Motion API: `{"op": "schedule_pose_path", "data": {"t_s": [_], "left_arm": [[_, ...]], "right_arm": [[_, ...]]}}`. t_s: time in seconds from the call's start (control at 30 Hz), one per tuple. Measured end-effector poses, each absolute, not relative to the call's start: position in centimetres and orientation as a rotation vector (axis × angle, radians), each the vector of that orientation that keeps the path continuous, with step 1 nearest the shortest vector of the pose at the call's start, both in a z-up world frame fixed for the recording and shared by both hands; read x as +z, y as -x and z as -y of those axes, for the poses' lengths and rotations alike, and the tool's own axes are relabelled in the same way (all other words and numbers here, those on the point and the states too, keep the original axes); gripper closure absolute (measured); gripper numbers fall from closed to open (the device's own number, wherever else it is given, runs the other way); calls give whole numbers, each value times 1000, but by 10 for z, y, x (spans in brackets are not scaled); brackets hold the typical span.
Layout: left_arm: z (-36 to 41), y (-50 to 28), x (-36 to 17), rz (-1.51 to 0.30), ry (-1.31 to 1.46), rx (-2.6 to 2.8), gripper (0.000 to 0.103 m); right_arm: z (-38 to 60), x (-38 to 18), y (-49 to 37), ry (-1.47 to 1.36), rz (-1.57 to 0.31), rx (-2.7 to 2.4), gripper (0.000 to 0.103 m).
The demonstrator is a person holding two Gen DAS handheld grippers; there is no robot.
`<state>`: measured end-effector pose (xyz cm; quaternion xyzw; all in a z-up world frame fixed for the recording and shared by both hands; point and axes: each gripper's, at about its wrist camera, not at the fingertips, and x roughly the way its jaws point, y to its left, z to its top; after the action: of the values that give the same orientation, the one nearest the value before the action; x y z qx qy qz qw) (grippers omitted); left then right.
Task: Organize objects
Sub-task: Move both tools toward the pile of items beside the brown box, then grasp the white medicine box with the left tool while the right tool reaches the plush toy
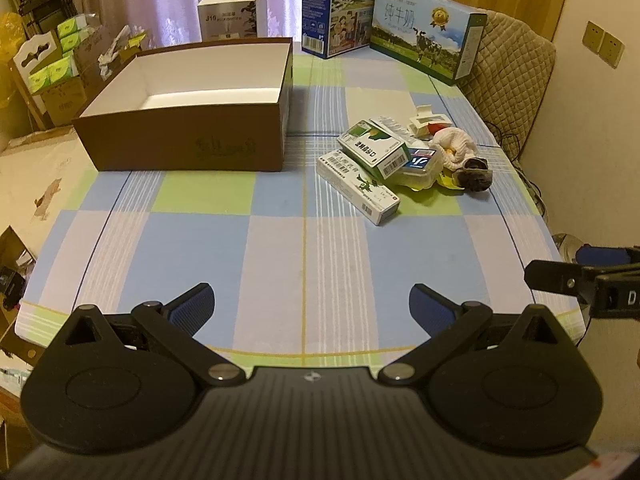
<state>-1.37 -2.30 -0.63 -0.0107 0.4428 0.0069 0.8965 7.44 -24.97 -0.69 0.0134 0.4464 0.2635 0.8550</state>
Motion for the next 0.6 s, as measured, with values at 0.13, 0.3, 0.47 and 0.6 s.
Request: {"op": "schedule_pose_path", "data": {"t_s": [0.13,0.3,0.47,0.6], "left_arm": [[20,13,-6,-906,29,39,1],[12,2,-11,-930,52,64,1],[6,-14,-18,-951,65,56,1],[11,-34,-27,-951,25,27,1]], "right_arm": [[256,-10,-80,-33,-936,570,2],[256,-14,-86,-39,-925,583,2],[257,-17,-95,-74,-926,580,2],[263,-22,-104,-106,-935,539,2]]}}
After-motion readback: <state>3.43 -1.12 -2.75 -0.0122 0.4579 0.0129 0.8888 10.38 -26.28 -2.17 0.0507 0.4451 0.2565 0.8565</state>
